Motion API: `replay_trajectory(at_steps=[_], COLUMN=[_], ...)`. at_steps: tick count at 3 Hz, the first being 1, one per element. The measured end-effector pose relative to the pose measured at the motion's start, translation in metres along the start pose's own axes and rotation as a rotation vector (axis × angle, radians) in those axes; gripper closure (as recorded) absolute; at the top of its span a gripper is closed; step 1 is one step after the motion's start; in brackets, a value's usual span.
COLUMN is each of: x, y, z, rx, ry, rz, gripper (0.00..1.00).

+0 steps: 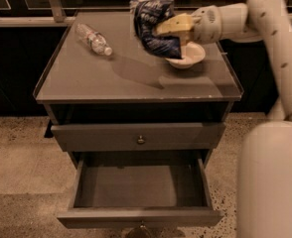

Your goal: Place blue chip bag into middle drawer

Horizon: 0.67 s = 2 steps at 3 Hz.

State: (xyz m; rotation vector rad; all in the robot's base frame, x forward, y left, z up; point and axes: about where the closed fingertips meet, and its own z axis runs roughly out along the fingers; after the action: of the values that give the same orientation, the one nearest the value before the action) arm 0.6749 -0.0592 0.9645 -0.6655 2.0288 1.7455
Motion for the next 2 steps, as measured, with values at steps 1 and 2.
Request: replay_trajectory(at_steps=[1, 2], x=[-0.007, -0.006], y=[0.08, 0.114], z=[-0.049, -0.061], rx=[0.066, 0.087], ry=[-0.181, -0.252], rz=[-0.163, -0.19], gripper=[1.0, 1.0])
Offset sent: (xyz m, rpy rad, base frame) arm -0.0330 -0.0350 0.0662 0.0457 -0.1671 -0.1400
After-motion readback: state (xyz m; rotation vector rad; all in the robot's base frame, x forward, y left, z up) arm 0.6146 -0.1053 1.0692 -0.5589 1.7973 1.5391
